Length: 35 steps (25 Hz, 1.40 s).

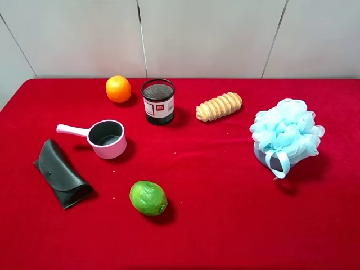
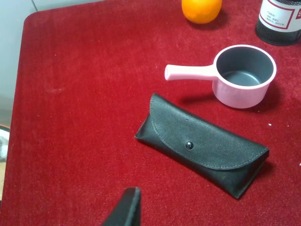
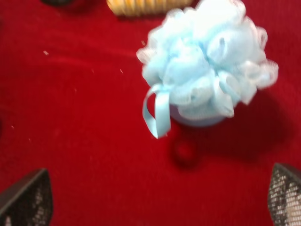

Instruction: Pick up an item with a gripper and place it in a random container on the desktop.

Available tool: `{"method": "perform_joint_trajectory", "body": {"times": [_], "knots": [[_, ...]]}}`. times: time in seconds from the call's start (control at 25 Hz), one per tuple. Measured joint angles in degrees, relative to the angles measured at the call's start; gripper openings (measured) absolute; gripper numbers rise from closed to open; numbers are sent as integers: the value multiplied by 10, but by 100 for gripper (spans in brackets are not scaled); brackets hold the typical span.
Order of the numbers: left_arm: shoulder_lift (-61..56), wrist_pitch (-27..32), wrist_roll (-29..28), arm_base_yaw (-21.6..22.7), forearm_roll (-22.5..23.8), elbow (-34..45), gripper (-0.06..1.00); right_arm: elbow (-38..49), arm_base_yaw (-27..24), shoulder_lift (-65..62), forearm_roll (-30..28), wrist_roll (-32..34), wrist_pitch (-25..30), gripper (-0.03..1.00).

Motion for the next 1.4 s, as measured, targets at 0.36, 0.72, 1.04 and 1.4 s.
{"method": "perform_joint_trajectory", "body": {"times": [0.36,0.72,1.04,1.4], "knots": [[0,0,0,0,0,0,99,3,0,-85,10,-16,-2,69],[0,0,0,0,0,0,99,13,0,-150,12,-27,-17,69],[0,0,0,0,0,0,99,13,0,-150,22,-38,-17,69],[0,0,0,0,0,0,99,13,0,-150,22,-38,-17,69]]}}
